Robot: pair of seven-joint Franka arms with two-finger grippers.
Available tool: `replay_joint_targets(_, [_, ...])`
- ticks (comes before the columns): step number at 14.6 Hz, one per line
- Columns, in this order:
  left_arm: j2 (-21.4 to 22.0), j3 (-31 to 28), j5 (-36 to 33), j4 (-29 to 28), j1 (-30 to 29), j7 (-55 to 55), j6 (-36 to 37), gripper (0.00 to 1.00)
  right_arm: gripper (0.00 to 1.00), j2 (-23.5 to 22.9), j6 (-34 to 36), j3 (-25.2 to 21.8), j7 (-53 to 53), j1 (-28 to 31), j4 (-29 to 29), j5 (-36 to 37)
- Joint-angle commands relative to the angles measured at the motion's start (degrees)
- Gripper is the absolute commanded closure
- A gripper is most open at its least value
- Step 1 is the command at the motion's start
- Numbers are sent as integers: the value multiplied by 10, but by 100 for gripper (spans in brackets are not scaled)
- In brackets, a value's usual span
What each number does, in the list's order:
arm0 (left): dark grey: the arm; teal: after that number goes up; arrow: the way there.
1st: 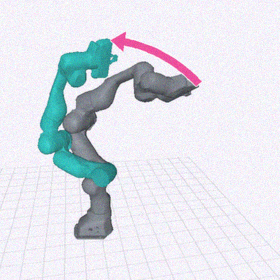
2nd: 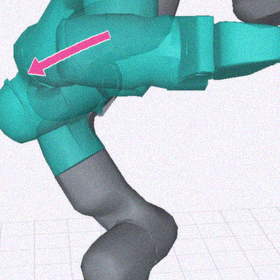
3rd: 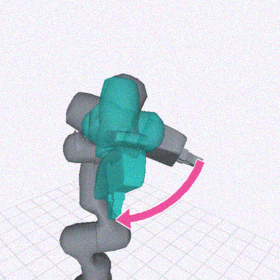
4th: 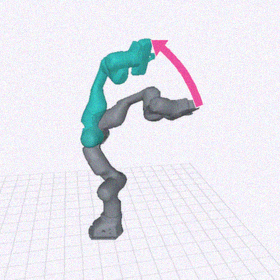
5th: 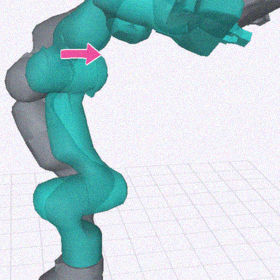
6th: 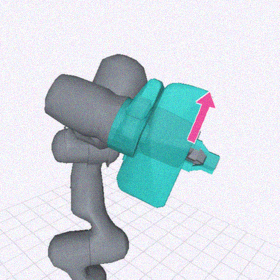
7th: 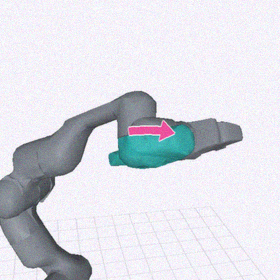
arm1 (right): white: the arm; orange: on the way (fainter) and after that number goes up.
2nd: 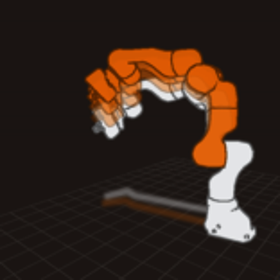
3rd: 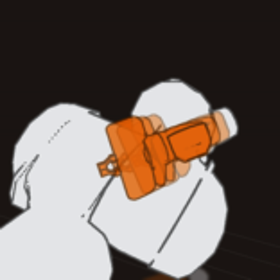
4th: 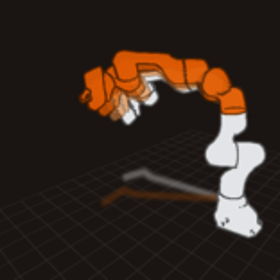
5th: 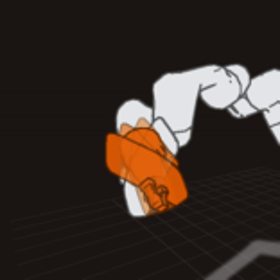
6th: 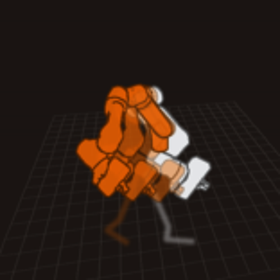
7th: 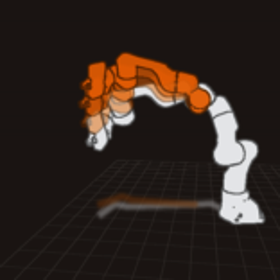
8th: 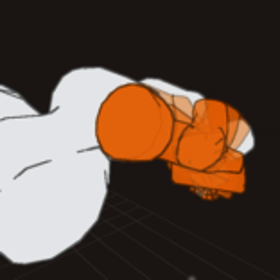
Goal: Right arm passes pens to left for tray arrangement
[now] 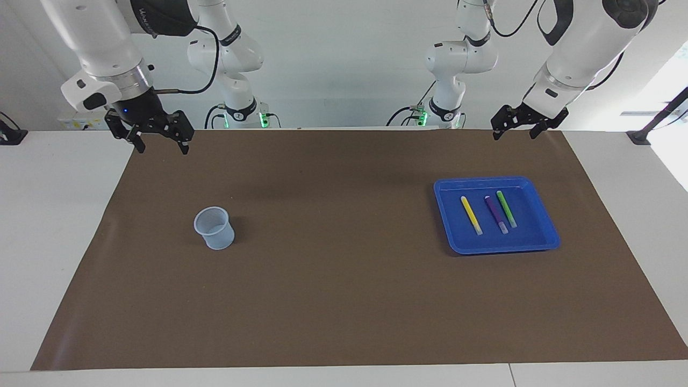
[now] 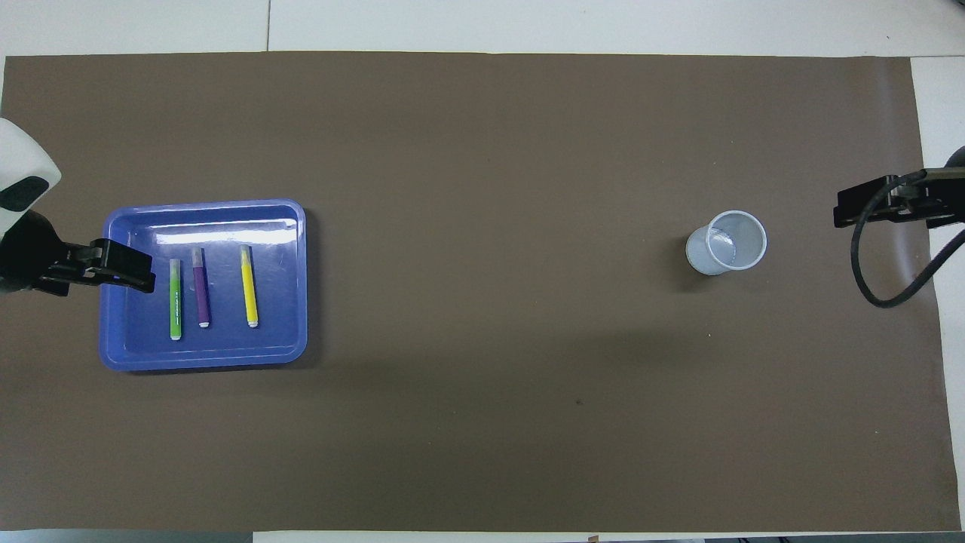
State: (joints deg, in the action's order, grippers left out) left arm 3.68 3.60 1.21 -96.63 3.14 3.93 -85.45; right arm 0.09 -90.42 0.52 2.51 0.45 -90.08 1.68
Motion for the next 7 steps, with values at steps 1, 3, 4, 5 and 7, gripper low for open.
replay_joint_targets(1, [-30,3,0,83,7,-9,28,0,0,11,2,4,-14,9,-12,1])
replay_joint_targets(3, [-32,7,1,94,4,-9,31,0,0,11,2,4,-14,8,-12,1])
replay_joint_targets(4, [-28,7,5,89,4,-9,27,0,0,11,2,4,-14,8,-12,1])
replay_joint_targets(5, [-24,7,7,80,3,-9,24,0,0,11,2,4,-14,8,-12,1])
replay_joint_targets(7, [-17,7,7,68,0,-9,23,0,0,11,2,4,-14,9,-12,1])
